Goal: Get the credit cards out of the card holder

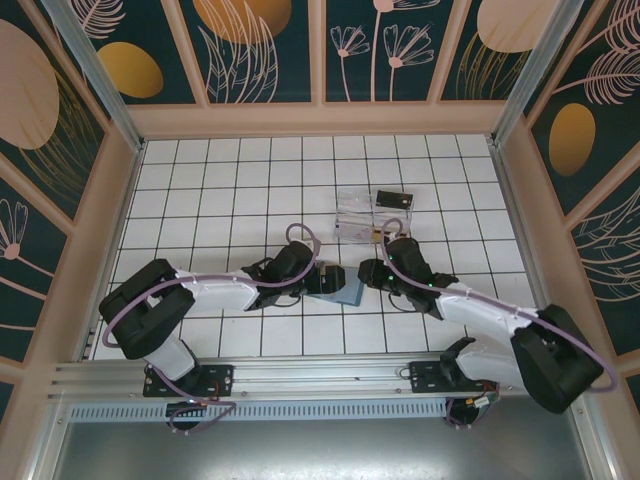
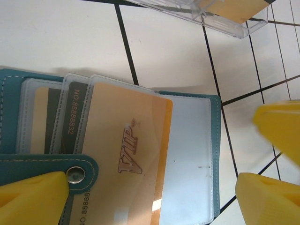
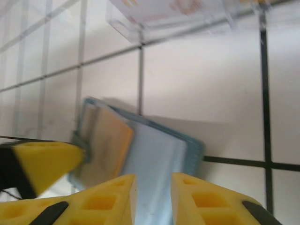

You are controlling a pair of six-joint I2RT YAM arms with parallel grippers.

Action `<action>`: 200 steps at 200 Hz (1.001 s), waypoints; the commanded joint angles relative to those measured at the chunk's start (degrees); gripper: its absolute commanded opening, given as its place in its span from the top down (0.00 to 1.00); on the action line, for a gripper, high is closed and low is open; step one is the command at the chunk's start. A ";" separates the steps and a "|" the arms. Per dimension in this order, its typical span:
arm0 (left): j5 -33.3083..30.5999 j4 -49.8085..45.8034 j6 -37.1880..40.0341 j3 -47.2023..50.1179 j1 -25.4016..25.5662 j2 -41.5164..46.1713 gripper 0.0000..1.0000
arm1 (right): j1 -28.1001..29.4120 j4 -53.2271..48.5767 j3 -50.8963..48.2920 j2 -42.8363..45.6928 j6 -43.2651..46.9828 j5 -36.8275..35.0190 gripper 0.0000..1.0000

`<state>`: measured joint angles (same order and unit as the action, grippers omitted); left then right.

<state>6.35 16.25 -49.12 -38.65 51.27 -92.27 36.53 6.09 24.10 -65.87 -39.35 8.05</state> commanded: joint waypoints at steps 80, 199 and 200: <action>-1.08 1.49 -3.26 4.55 -0.11 2.62 0.14 | 0.43 21.19 -1.18 -13.04 -13.29 18.51 0.81; 1.15 5.97 -3.68 4.28 -0.11 0.30 0.16 | 0.62 24.58 -0.54 -22.37 -17.42 20.50 0.82; 1.22 6.16 -3.73 4.33 -0.16 0.27 0.16 | 0.63 24.49 -0.54 -22.28 -17.42 20.50 0.82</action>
<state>4.45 18.28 -51.31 -34.85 50.87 -90.32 36.42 30.65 23.35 -86.41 -56.14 27.49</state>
